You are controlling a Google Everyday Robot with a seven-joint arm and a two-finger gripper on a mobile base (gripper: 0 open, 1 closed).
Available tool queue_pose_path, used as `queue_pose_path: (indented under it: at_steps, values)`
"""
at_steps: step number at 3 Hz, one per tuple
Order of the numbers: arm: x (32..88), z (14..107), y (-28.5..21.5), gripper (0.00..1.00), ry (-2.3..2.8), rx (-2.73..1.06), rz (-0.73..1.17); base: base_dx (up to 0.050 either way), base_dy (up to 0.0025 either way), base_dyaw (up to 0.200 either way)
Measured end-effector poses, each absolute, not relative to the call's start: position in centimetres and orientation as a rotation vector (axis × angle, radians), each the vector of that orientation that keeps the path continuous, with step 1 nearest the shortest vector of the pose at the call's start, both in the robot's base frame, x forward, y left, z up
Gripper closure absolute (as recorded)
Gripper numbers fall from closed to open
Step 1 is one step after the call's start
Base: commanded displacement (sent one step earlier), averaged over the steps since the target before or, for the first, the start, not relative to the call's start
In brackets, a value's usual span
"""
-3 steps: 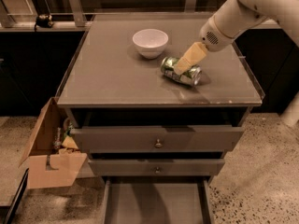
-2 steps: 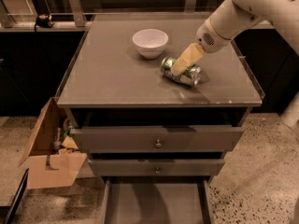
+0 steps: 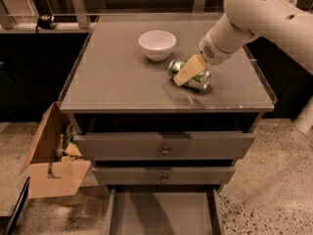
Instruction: Place green can into bottom drawer
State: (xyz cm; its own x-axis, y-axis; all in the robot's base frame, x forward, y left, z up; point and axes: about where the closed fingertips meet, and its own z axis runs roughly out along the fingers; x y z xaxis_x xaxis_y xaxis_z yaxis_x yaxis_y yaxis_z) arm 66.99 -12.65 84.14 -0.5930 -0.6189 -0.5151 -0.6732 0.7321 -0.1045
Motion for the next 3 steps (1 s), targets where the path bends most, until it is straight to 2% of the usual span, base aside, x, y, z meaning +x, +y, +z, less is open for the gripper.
queue_pose_path:
  at_steps: [2, 3]
  values:
    - [67.06, 83.3, -12.72, 0.0, 2.424, -0.982, 0.15, 0.0, 0.0, 0.0]
    - [67.06, 83.3, -12.72, 0.26, 2.424, -0.982, 0.15, 0.0, 0.0, 0.0]
